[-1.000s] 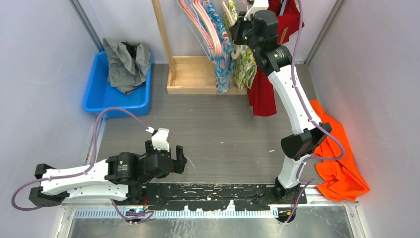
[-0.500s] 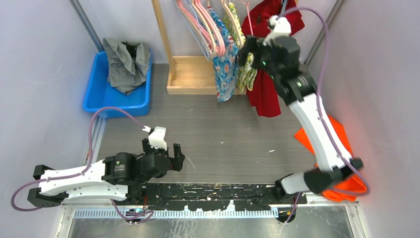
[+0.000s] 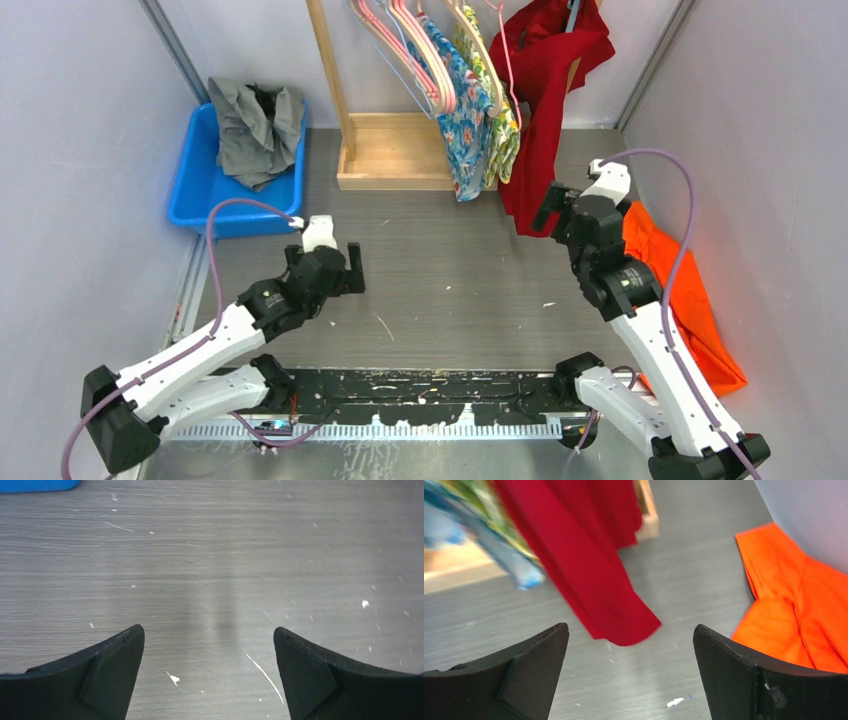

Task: Place the skirt on the hanger
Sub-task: Place the hanger on the clothesline, then adjust the skirt on the hanger.

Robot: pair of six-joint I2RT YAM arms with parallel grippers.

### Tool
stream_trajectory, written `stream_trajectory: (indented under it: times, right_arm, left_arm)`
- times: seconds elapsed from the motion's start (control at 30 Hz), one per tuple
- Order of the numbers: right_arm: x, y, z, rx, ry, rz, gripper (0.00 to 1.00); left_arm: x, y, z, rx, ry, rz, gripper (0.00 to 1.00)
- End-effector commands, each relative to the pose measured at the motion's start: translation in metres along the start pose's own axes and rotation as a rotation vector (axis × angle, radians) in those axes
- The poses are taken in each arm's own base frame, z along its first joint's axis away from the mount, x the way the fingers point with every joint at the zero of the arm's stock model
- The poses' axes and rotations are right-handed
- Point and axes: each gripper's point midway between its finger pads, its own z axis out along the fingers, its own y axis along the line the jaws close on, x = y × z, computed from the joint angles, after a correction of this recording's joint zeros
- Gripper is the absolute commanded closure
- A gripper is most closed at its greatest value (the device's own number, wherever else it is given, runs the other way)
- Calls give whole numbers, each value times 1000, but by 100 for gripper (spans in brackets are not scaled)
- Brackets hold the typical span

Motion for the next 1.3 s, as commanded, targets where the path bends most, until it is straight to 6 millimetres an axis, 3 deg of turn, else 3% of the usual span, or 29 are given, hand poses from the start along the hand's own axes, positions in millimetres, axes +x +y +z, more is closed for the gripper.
stream_trajectory:
  times: [0.0,0.17,0.33,0.43,0.53,0.73,0.93,1.27]
  right_arm:
    - [23,-37,11,155,-37,49,1]
    - [41,-42,14,128,-50,39,0]
    - [36,18,12,-191,-28,69,22]
    - [42,38,18,-271,32,73,34]
    - [34,68,14,-409,14,145,42]
    - [15,112,11,-546,-67,197,41]
    - [15,158,25,-536,-103,129,41]
    - [-3,176,59,-431,-291,145,48]
  left_arm:
    - [-39,12,16,18,-102,-53,0]
    - [-53,50,25,-72,-116,-95,0]
    - [-57,55,29,-46,-109,-115,0]
    - [-54,55,32,-41,-104,-107,0]
    - [-50,53,38,-34,-87,-105,0]
    - [-43,44,40,14,-59,-123,0]
    - [-37,40,37,47,-58,-145,0]
    - [-34,33,28,102,-61,-164,0]
